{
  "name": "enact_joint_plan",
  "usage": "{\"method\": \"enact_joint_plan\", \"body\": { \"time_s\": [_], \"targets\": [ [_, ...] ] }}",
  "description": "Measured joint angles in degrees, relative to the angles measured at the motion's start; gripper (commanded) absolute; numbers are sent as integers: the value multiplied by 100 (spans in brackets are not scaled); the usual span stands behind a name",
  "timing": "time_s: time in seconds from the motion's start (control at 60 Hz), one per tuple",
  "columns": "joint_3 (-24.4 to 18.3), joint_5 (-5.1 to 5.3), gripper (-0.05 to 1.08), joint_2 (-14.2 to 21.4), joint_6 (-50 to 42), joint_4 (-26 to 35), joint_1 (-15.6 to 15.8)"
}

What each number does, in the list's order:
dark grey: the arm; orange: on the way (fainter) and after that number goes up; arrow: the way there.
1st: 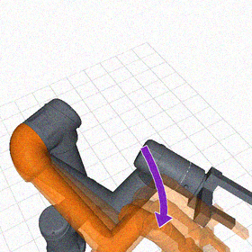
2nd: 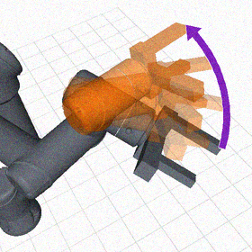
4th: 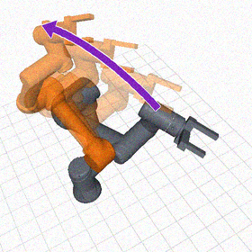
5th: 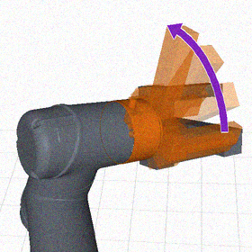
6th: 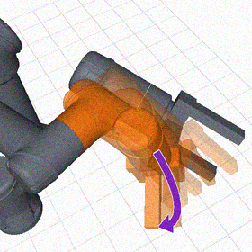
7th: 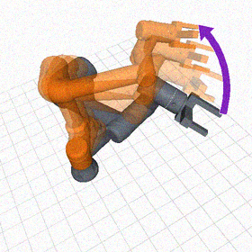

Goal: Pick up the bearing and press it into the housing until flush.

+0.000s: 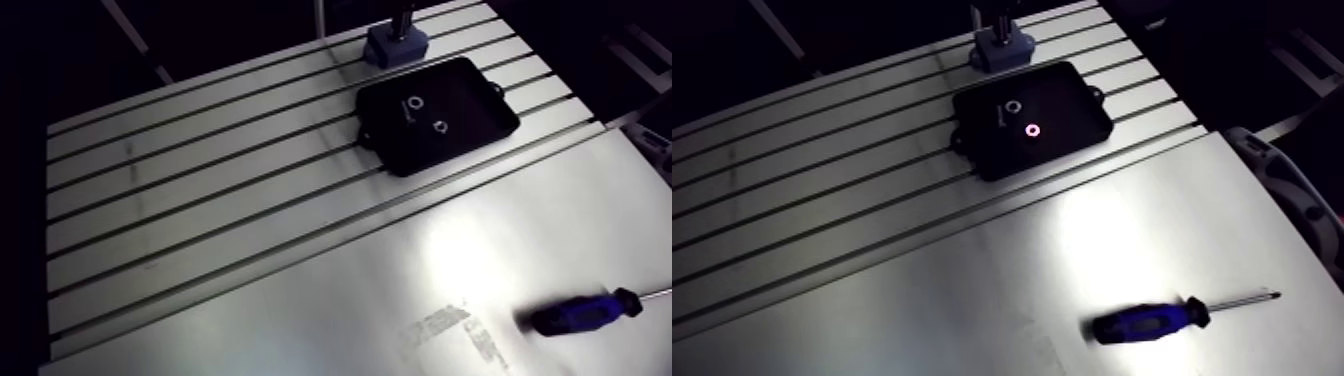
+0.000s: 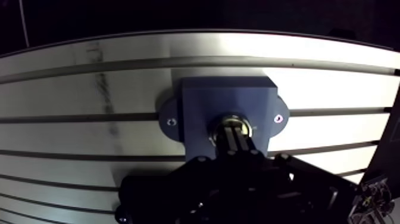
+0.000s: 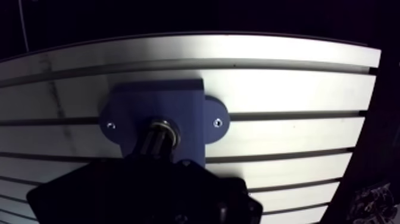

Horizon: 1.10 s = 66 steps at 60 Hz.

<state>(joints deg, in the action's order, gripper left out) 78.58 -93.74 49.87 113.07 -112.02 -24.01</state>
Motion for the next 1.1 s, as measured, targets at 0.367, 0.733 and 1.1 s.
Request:
{"method": "enact_joint_plan", "body": {
  "time_s": [0.367,0.733,1.1],
  "targets": [
    [31,-3,108,3,1,-57,9],
    [48,-12,108,-4,8,-106,8],
    [54,-22,108,-5,6,-112,3]
  ]
}}
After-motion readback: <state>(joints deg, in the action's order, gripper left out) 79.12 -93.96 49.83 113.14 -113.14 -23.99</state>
